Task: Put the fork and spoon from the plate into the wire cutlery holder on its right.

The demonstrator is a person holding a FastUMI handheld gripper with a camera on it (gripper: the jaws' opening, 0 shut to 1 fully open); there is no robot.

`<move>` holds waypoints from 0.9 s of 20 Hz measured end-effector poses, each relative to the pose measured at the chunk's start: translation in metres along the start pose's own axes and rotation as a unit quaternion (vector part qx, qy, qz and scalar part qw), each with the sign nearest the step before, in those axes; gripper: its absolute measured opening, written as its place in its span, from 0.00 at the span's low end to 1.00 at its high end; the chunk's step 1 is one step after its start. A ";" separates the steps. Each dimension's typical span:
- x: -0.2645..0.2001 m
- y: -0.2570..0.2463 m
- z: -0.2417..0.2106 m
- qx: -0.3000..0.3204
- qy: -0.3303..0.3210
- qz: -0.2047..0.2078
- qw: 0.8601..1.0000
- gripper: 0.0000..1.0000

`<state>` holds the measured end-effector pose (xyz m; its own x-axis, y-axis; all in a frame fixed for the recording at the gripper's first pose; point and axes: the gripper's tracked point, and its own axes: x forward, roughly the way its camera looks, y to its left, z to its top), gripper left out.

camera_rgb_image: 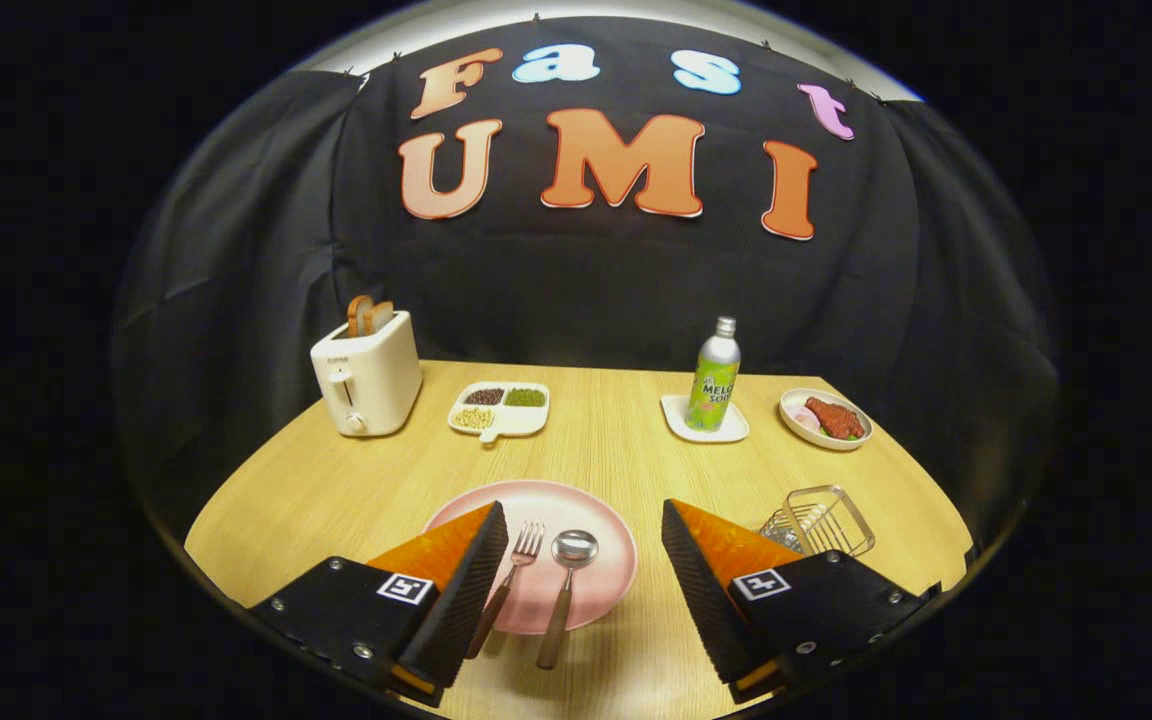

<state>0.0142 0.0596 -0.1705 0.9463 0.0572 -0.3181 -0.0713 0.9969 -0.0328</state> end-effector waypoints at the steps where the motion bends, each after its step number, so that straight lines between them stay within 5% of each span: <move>1: 0.005 0.002 -0.008 -0.004 0.009 -0.001 1.000 0.92; 18: 0.045 0.013 -0.099 -0.012 0.145 0.003 0.989 0.39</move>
<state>0.0242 0.0703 -0.2789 0.8160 0.0413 -0.5766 -0.0868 0.9949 -0.0516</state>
